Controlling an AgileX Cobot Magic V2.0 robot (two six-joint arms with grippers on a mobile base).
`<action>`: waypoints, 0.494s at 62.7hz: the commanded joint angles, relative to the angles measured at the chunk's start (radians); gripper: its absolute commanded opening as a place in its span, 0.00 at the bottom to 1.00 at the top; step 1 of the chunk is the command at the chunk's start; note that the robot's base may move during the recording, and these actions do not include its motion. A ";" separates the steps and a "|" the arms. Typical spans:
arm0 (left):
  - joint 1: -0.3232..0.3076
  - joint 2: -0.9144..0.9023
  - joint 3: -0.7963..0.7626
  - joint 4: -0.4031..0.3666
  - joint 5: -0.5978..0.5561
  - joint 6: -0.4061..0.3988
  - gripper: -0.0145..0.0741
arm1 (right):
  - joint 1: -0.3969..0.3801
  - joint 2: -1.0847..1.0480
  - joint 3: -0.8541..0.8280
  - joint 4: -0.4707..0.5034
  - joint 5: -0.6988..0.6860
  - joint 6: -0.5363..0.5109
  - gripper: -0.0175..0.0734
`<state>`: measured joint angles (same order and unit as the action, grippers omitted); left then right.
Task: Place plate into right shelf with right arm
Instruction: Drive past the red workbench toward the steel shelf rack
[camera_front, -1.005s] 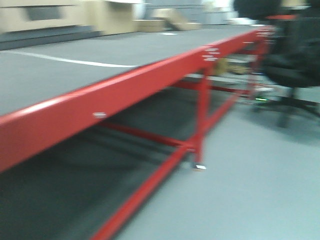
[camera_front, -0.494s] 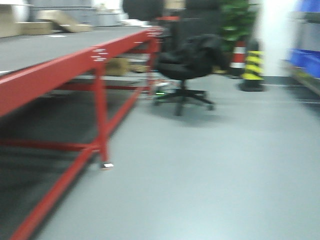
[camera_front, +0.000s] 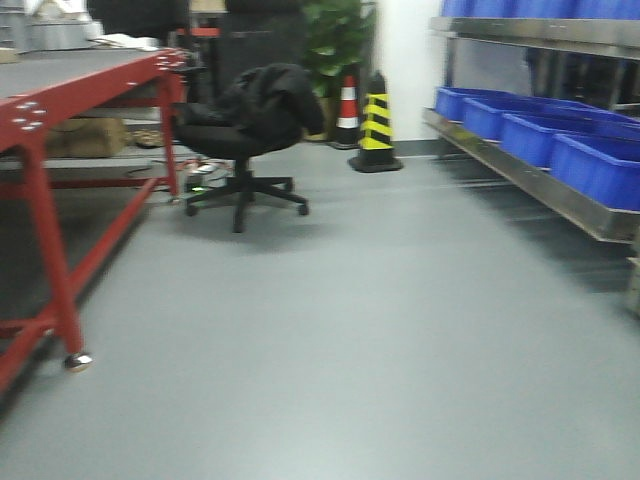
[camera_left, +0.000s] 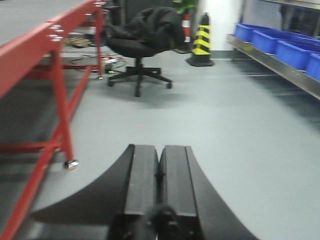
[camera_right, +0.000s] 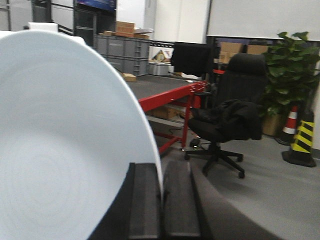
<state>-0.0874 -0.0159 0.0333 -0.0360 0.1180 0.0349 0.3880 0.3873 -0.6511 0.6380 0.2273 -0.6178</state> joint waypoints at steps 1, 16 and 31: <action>-0.005 -0.007 0.008 -0.006 -0.087 -0.003 0.11 | -0.004 0.010 -0.028 0.019 -0.082 -0.001 0.25; -0.005 -0.007 0.008 -0.006 -0.087 -0.003 0.11 | -0.004 0.010 -0.028 0.019 -0.082 -0.001 0.25; -0.005 -0.007 0.008 -0.006 -0.087 -0.003 0.11 | -0.004 0.010 -0.028 0.019 -0.082 -0.001 0.25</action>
<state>-0.0874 -0.0159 0.0333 -0.0360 0.1180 0.0349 0.3880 0.3873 -0.6511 0.6380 0.2273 -0.6178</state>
